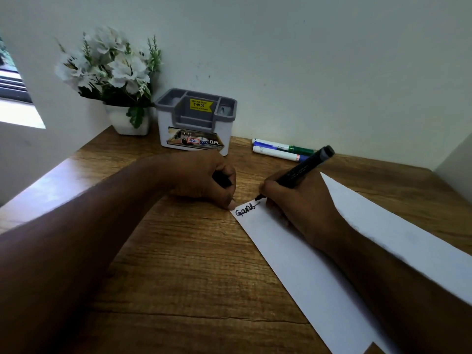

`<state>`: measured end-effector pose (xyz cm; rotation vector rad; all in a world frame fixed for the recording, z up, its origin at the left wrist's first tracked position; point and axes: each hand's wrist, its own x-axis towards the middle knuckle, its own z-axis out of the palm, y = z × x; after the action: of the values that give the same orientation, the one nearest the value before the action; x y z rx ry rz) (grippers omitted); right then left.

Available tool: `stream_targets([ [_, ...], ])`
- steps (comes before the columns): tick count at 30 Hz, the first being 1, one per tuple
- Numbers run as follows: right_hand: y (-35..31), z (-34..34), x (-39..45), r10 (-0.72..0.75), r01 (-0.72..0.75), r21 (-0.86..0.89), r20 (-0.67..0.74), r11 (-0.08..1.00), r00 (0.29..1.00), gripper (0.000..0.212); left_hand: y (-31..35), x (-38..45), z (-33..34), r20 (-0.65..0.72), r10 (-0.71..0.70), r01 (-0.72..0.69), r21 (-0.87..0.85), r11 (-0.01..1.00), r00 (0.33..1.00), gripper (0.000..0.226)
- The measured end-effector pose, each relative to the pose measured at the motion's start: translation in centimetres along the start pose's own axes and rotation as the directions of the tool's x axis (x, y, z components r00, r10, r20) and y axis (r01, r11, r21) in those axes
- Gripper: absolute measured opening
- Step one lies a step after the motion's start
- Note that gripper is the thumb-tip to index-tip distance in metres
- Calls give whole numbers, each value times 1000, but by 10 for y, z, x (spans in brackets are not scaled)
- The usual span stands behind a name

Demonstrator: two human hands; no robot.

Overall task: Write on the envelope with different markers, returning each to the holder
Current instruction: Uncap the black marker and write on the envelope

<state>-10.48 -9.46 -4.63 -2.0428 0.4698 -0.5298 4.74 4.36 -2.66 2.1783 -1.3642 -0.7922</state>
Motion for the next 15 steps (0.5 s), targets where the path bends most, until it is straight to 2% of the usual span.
stream_targets([
  [3, 1, 2, 0, -11, 7, 59, 66, 998, 998, 15, -1, 1, 0, 11, 8, -8, -3, 1000, 1000, 13],
  [10, 4, 2, 3, -49, 57, -57, 135, 997, 990, 14, -3, 1, -1, 15, 3, -3, 2, 1000, 1000, 12],
  [11, 3, 1, 3, -35, 36, -9, 146, 999, 989, 14, -2, 0, -1, 16, 6, -6, 6, 1000, 1000, 12],
  [13, 5, -2, 6, 33, -65, 227, 141, 972, 989, 14, -1, -3, -1, 17, 10, -11, 9, 1000, 1000, 12],
  [15, 5, -7, 8, 100, -148, 509, 120, 848, 988, 12, 1, -6, 0, -2, 30, -30, -19, 999, 1000, 13],
])
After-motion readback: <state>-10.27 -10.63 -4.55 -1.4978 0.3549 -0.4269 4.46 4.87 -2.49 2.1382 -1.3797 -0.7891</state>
